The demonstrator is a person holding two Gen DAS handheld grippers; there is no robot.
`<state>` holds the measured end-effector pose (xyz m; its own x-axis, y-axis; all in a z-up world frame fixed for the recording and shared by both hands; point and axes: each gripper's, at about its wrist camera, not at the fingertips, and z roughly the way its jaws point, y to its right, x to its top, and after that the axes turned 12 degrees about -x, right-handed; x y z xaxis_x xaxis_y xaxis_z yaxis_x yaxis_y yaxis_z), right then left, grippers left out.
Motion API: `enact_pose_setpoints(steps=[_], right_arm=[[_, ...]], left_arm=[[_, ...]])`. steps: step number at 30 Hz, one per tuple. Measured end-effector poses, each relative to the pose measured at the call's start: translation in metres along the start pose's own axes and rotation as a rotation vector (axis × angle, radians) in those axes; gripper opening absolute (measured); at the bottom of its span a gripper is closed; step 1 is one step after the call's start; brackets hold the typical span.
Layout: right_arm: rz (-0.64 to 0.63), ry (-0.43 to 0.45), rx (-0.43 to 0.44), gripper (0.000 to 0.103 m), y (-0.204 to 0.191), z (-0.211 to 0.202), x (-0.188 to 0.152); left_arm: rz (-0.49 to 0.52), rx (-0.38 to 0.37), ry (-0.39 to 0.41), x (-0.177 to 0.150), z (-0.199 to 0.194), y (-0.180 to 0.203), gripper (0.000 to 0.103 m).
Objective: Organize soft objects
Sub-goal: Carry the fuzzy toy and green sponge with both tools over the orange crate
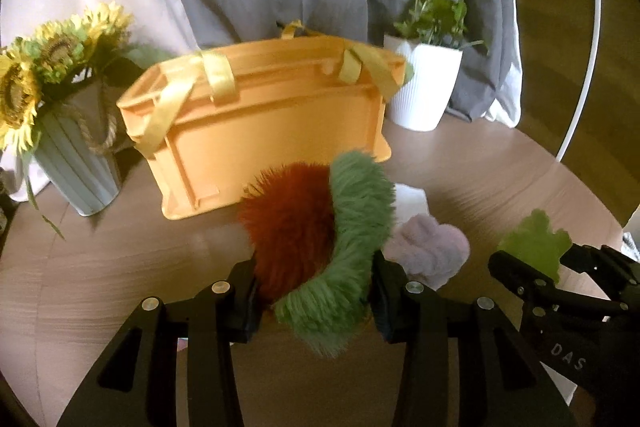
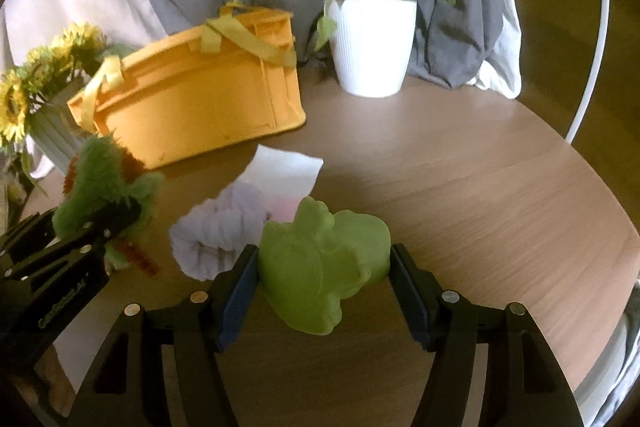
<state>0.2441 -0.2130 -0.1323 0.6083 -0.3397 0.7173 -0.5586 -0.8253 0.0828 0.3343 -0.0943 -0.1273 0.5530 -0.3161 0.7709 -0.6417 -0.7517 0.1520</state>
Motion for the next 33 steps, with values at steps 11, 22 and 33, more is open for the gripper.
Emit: enact_pose_setpoints(steps=[11,22,33], right_arm=[[0.03,0.086,0.05,0.066,0.004,-0.039,0.025],[0.021,0.177,0.12,0.066,0.002,-0.068,0.06],[0.013,0.267,0.177,0.066,-0.004,-0.08,0.094]], left_arm=[[-0.002,0.023,0.087,0.021,-0.047,0.008,0.043],[-0.033,0.055,0.182,0.047,-0.079,0.01,0.043],[-0.041,0.103,0.252,0.071,-0.095,0.005,0.043]])
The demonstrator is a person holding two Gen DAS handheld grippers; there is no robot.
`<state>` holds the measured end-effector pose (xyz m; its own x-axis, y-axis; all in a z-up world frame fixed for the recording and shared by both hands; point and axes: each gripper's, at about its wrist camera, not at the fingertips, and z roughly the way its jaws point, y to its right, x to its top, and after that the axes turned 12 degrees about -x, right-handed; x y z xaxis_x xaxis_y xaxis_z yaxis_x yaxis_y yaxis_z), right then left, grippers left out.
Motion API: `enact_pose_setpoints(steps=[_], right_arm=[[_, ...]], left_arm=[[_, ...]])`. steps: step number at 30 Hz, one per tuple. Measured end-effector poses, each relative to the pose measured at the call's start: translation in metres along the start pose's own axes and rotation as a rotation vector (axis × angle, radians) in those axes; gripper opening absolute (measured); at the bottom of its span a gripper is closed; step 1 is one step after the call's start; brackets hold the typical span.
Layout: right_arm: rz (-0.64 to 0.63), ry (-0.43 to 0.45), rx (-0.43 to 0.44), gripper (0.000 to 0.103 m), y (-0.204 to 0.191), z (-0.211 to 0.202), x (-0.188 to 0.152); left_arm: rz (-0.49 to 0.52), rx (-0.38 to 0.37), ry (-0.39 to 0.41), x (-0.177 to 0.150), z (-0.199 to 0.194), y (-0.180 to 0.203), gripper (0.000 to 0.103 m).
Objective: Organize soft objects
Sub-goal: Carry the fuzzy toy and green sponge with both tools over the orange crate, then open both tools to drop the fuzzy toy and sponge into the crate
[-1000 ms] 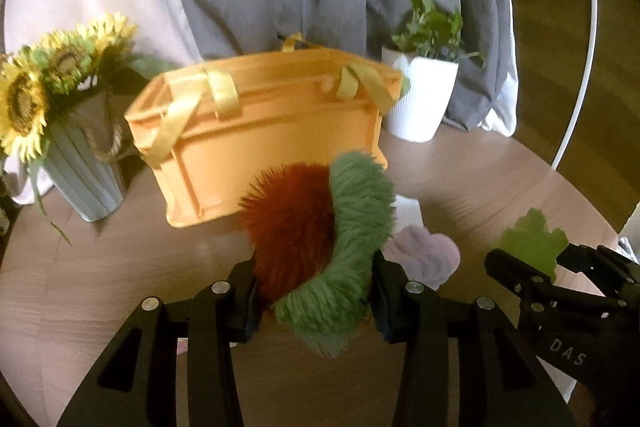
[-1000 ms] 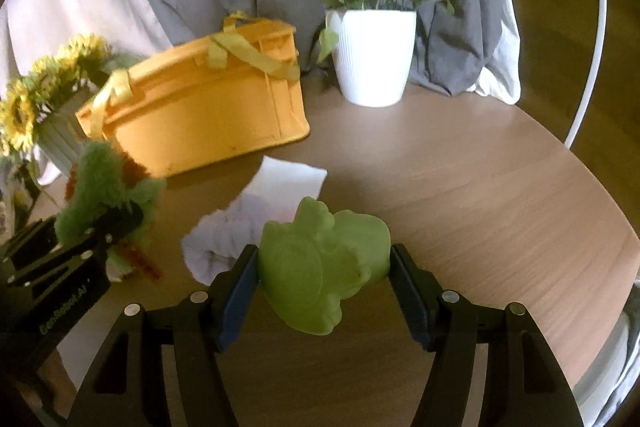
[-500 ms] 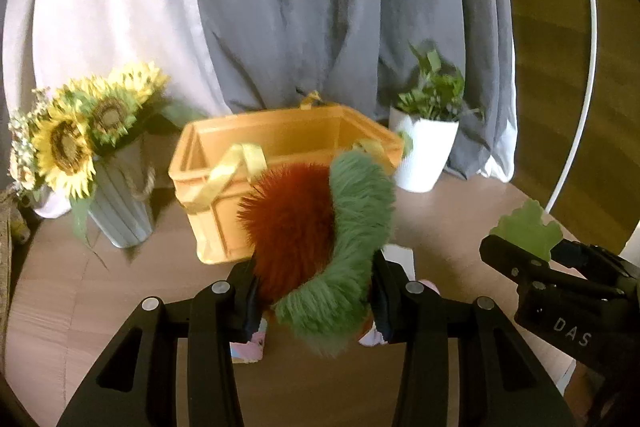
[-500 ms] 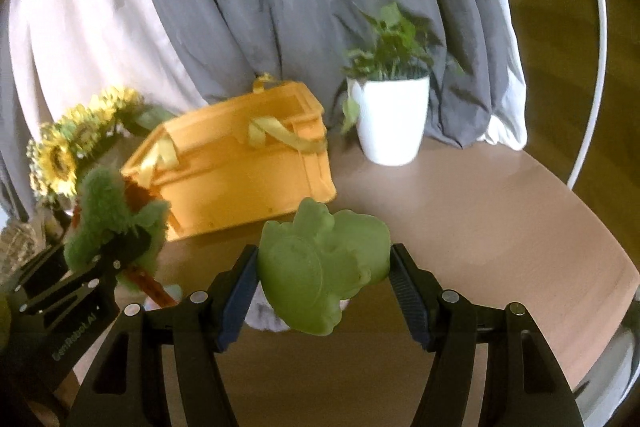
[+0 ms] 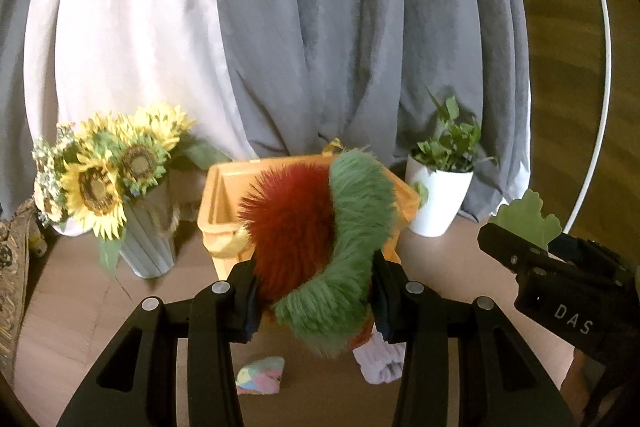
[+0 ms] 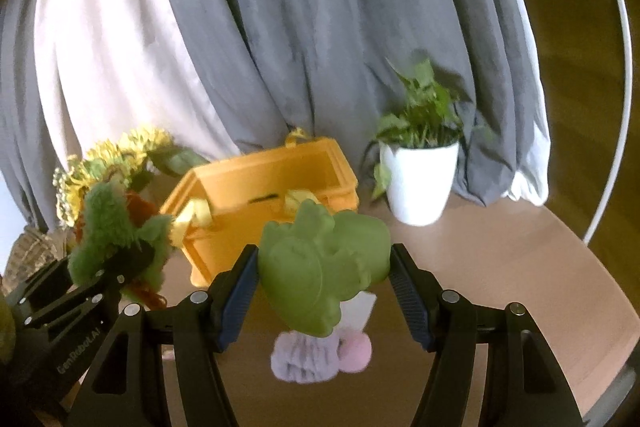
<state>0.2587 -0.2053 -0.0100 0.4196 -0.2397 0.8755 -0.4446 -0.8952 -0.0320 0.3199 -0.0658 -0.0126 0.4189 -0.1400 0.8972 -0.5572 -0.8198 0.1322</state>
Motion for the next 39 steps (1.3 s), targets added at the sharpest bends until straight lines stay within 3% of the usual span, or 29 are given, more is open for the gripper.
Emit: enact_pose_setpoints(steps=[16,18,20,30,39], right_arm=[[-0.024,0.112,0.062,0.065,-0.016,0.021,0.044],[-0.047,0.11,0.067,0.037,-0.02,0.028,0.048],[-0.045,0.084,0.099,0.024,-0.021,0.037,0.051],[-0.037,0.048,0.117,0.024,-0.024,0.065,0.064],[-0.058,0.069,0.1,0.024,-0.028,0.089,0.084]], left_arm=[[0.023,0.049,0.095,0.039,0.017,-0.014,0.043],[0.022,0.056,0.097,0.04,0.021,-0.018,0.043],[0.023,0.06,0.094,0.041,0.026,-0.02,0.043],[0.046,0.066,0.09,0.056,0.051,-0.023,0.043],[0.049,0.067,0.062,0.072,0.088,-0.033,0.043]])
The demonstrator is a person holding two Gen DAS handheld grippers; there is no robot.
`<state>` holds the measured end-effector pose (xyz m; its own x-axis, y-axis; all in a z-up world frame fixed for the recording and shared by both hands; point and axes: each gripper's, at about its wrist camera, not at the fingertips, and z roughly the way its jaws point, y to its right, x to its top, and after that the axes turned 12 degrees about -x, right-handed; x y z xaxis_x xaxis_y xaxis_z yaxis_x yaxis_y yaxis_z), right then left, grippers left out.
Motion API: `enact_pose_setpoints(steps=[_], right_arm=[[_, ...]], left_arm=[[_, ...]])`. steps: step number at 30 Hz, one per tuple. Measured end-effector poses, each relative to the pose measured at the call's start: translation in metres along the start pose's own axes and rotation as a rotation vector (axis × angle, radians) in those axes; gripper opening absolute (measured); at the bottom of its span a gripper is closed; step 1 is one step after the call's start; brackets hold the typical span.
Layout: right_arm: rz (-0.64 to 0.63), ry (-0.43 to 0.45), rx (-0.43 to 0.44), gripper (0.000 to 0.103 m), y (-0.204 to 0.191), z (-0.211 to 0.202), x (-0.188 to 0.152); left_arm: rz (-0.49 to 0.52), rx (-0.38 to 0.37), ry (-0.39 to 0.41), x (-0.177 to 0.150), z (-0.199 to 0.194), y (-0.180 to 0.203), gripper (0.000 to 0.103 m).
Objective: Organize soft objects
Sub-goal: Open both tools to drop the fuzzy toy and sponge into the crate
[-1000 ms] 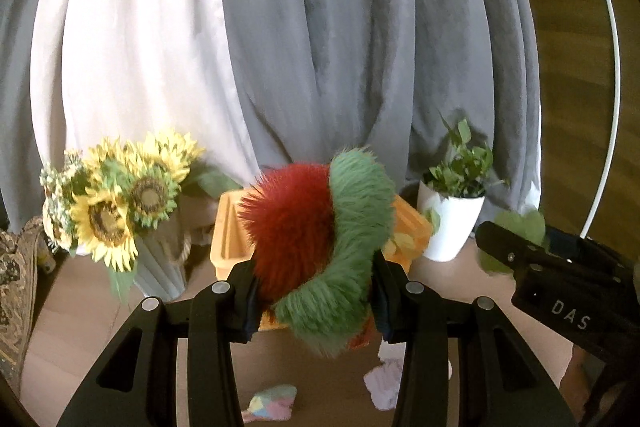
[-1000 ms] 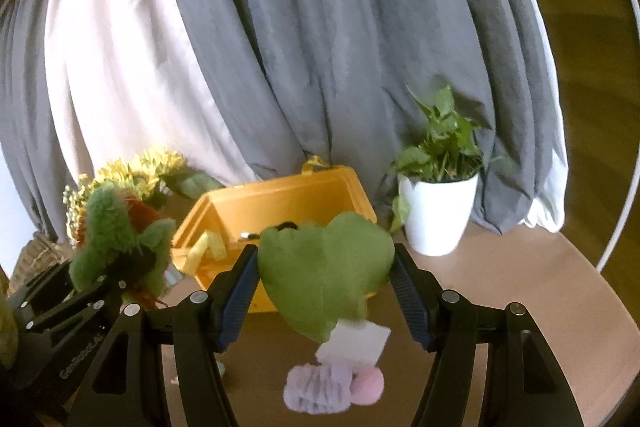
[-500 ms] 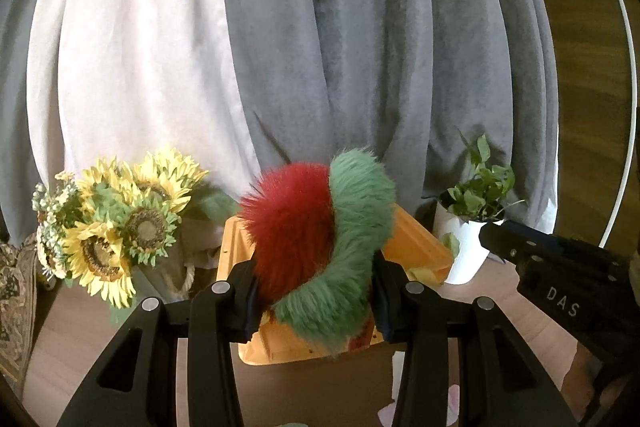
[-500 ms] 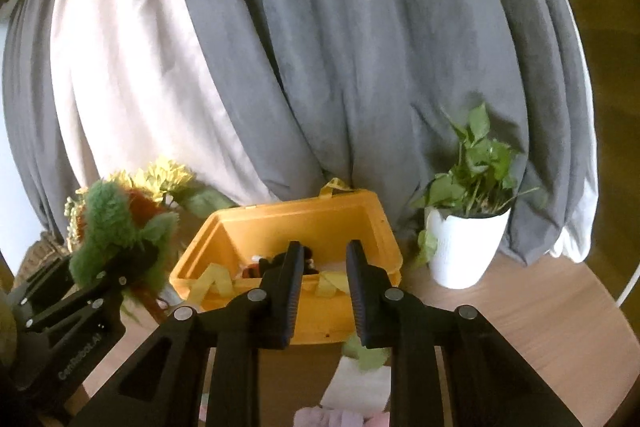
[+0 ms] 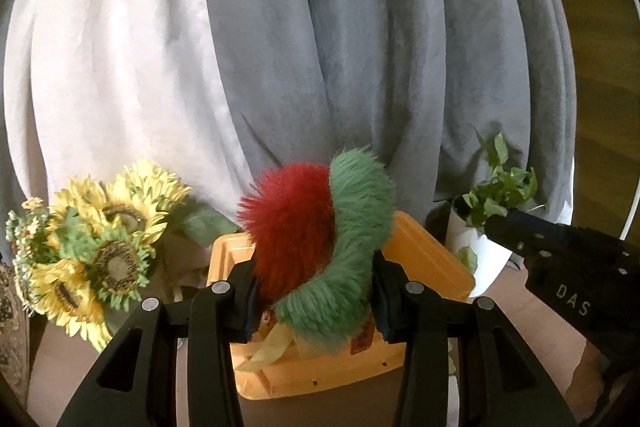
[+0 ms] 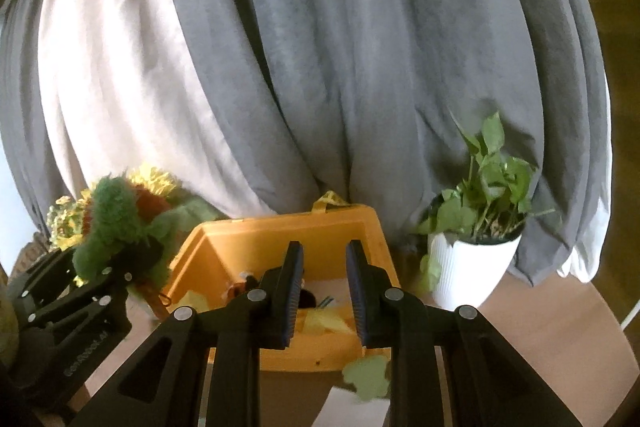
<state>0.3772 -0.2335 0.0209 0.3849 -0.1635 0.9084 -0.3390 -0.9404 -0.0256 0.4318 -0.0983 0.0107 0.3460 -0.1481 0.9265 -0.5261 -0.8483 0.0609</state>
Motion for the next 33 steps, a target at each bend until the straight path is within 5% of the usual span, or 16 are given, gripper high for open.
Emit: enact_pose_setpoints(steps=[15,22,26,33], right_arm=[[-0.015,-0.071,-0.015,0.024,-0.004,0.061,0.002],[-0.012,-0.107,-0.017,0.025,-0.005,0.076,-0.003],[0.003,-0.119,-0.023,0.038,-0.002,0.08,-0.004],[0.011,-0.115,-0.044,0.058,0.001,0.071,-0.006]], left_arm=[[-0.003,0.018,-0.118,-0.006,0.068,-0.018,0.046],[0.003,0.03,-0.165,-0.011,0.087,-0.022,0.064],[0.004,0.04,-0.166,-0.012,0.086,-0.022,0.077],[0.005,0.068,-0.144,-0.012,0.066,-0.021,0.084]])
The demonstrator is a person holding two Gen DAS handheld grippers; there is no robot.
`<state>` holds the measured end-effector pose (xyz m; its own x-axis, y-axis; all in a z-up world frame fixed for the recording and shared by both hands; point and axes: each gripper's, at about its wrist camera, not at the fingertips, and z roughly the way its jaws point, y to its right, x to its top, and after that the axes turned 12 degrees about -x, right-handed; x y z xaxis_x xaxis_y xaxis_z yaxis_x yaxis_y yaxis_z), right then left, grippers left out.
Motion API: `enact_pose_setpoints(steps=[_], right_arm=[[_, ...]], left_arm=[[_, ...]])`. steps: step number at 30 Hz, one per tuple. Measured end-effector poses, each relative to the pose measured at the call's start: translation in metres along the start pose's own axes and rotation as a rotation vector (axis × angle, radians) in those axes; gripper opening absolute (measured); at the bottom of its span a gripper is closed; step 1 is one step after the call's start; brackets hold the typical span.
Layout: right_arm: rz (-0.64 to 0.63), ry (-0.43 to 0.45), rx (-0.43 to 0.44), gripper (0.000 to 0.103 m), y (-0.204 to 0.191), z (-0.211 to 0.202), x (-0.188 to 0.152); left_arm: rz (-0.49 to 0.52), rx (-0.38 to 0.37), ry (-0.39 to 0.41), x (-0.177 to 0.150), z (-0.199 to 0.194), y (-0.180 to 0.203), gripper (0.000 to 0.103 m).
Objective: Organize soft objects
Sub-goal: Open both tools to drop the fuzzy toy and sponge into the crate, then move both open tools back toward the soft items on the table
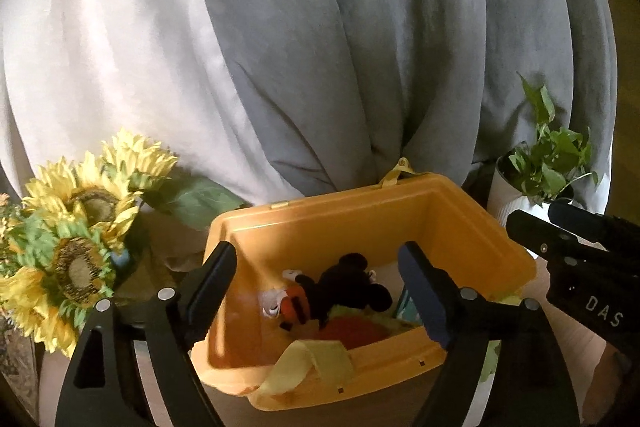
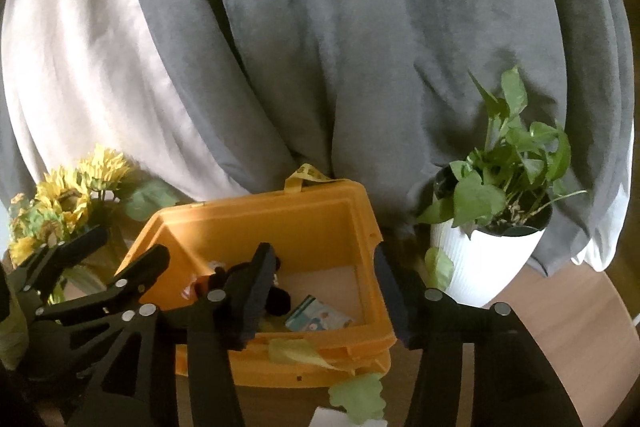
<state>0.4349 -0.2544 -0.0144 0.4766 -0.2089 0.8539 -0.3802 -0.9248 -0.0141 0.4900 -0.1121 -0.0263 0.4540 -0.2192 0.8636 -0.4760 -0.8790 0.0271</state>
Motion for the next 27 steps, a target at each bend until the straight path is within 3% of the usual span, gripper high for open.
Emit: enact_pose_setpoints(steps=[27], right_arm=[[-0.027,0.047,0.006,0.067,-0.016,-0.105,-0.039]], left_arm=[[-0.017,0.064,0.037,-0.043,-0.123,0.003,0.091]])
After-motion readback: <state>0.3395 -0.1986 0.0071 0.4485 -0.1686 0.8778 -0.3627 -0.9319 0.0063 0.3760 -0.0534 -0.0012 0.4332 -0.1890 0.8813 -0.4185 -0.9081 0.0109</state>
